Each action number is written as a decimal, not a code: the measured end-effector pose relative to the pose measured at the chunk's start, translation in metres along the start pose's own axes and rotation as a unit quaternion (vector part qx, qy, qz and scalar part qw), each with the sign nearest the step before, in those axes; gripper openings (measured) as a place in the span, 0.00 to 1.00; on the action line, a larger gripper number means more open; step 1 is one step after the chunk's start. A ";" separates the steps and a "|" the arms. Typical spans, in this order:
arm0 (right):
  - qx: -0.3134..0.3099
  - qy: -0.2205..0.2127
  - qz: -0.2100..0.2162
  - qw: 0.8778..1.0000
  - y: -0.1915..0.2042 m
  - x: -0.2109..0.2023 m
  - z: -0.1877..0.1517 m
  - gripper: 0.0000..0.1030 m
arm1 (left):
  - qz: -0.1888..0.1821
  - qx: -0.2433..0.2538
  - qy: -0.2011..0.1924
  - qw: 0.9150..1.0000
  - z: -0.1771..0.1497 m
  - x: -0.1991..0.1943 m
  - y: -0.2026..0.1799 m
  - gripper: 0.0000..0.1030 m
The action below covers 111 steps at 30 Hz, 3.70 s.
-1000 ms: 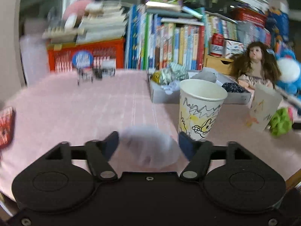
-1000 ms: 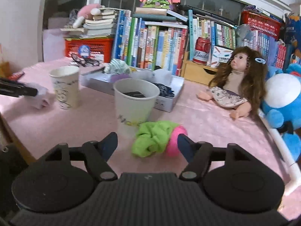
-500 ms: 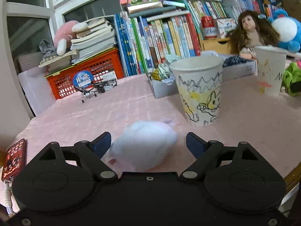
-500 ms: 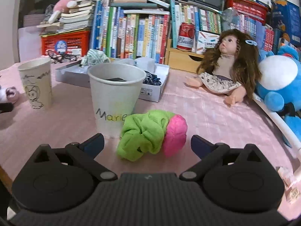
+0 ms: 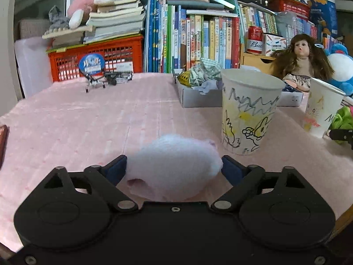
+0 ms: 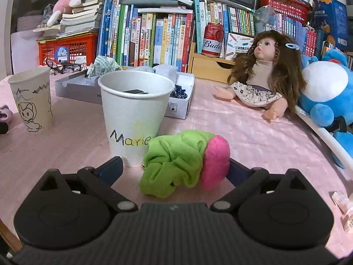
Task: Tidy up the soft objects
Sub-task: 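Grasp the pale pink cloth with the left tool while the right tool grasps the green pompom scrunchie, then carry the pink cloth with the left tool while the right tool carries the scrunchie to the box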
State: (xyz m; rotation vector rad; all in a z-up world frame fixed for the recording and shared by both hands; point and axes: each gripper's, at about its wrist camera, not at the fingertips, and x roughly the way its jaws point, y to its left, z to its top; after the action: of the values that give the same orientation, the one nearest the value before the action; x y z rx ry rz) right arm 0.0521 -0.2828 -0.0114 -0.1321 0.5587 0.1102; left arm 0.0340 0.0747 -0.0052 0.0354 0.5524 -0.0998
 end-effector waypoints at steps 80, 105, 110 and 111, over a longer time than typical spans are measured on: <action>-0.059 0.062 0.046 0.995 -0.051 0.058 0.042 0.60 | -0.032 0.019 -0.056 0.998 0.103 -0.009 -0.037 0.42; -0.037 0.040 0.014 0.998 -0.052 0.047 0.045 0.60 | -0.043 0.024 -0.062 0.997 0.109 -0.011 -0.045 0.42; -0.001 0.059 0.032 0.998 -0.061 0.065 0.042 0.66 | -0.043 0.024 -0.062 0.997 0.109 -0.011 -0.045 0.42; 0.012 0.064 0.034 0.997 -0.064 0.069 0.040 0.66 | -0.044 0.023 -0.062 0.997 0.109 -0.011 -0.045 0.42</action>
State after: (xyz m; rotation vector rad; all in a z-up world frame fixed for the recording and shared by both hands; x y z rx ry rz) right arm 0.1405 -0.3351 -0.0084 -0.0978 0.6915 0.1618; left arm 0.0772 0.0241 0.0930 0.0497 0.4278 -0.2003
